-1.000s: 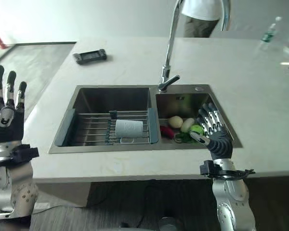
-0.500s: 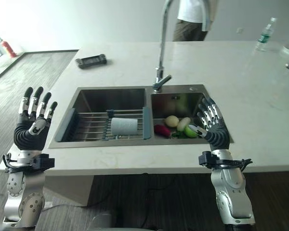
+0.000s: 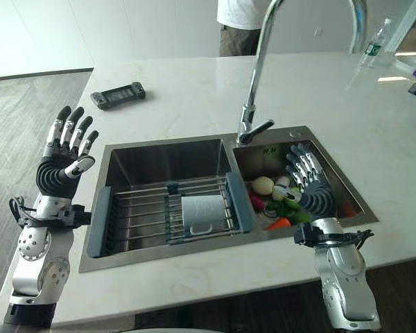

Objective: Place the dishes in the dishwasher.

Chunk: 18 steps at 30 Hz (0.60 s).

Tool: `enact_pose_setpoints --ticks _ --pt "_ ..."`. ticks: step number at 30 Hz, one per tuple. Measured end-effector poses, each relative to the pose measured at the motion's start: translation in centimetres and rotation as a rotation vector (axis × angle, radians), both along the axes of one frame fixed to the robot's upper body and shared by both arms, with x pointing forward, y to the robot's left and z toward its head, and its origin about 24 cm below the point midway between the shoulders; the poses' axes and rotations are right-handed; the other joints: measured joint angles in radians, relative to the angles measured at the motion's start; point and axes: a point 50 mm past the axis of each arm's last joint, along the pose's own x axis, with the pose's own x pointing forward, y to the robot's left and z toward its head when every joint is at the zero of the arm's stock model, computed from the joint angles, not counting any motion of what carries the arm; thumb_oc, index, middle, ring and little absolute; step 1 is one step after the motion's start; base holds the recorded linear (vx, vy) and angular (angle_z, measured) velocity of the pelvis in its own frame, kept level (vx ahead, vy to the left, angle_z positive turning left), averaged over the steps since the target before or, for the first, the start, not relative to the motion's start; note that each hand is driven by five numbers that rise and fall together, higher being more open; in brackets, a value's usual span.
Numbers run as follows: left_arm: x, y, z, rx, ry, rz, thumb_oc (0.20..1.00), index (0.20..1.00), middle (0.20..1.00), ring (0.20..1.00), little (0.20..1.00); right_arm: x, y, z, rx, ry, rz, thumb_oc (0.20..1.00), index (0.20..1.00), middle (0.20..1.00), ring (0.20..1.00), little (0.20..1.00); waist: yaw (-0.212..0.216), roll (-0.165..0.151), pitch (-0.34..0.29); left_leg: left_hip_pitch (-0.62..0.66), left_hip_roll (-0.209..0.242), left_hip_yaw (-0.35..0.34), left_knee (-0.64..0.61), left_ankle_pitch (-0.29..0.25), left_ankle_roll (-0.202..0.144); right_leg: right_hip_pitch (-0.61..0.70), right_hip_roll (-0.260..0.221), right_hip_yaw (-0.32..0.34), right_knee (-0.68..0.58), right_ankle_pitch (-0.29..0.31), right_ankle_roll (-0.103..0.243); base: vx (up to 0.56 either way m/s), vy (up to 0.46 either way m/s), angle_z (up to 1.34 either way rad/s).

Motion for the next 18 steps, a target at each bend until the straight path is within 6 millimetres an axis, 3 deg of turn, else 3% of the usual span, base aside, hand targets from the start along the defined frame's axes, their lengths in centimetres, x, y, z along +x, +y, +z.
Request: enact_pose_setpoints --ticks 2,5,7,9,10,14,18 --pt "0.5 0.1 0.6 0.107 0.006 0.021 1.0 1.0 1.0 1.0 1.0 -0.1 0.5 -0.4 0.002 0.018 0.024 1.0 1.0 1.0 1.0 1.0 -0.008 -0.001 -0.001 0.008 -0.009 -0.02 0.0 -0.007 0.0 0.011 -0.014 -0.008 -0.236 0.024 -0.026 0.13 -0.168 0.36" --pt "0.8 0.4 1.3 0.223 0.006 0.05 1.0 1.0 1.0 1.0 1.0 -0.2 0.4 -0.3 -0.004 0.019 0.02 1.0 1.0 1.0 1.0 1.0 -0.01 -0.006 -0.011 0.013 -0.03 -0.049 0.0 -0.023 -0.006 0.079 -0.065 -0.012 -0.628 0.191 -0.019 0.11 -0.209 0.32" --pt "0.7 0.6 0.6 0.285 0.056 0.081 1.0 1.0 1.0 1.0 1.0 -0.2 0.4 -0.4 -0.004 0.035 0.022 1.0 1.0 1.0 1.0 1.0 -0.011 -0.008 -0.016 0.037 -0.022 -0.055 0.0 -0.033 -0.013 0.121 -0.079 -0.05 -0.674 0.287 -0.016 0.07 -0.179 0.13" --pt "0.6 0.2 -0.4 0.42 0.116 0.092 1.0 1.0 1.0 1.0 1.0 -0.1 0.5 -0.4 -0.015 0.056 0.031 1.0 1.0 1.0 1.0 1.0 -0.008 -0.042 -0.046 0.052 -0.025 -0.059 0.0 -0.041 -0.028 0.191 -0.074 -0.057 -0.672 0.343 -0.02 0.06 -0.166 0.0" --pt "0.5 0.2 -0.5 0.455 0.125 0.093 1.0 1.0 1.0 1.0 1.0 0.1 0.5 -0.2 -0.017 0.052 0.036 1.0 1.0 1.0 1.0 1.0 -0.001 -0.063 -0.056 0.053 -0.024 -0.052 0.0 -0.045 -0.035 0.188 -0.071 -0.06 -0.668 0.31 -0.011 0.05 -0.161 -0.2" --pt "0.6 0.2 -1.5 0.626 0.207 0.085 1.0 1.0 1.0 1.0 1.0 0.3 -0.5 0.4 -0.107 0.078 0.04 1.0 1.0 1.0 1.0 1.0 -0.014 -0.019 -0.054 0.052 0.059 -0.033 -0.001 -0.043 -0.093 0.19 0.009 -0.062 -0.668 0.262 -0.056 0.02 -0.139 -0.14" --pt "1.4 0.1 -1.7 0.698 0.259 0.088 1.0 1.0 1.0 1.0 1.0 0.3 -0.5 0.4 -0.106 0.091 0.041 1.0 1.0 1.0 1.0 1.0 -0.036 0.014 -0.054 0.057 0.114 -0.029 -0.007 -0.037 -0.127 0.192 0.064 -0.062 -0.669 0.24 -0.083 -0.01 -0.085 -0.07"
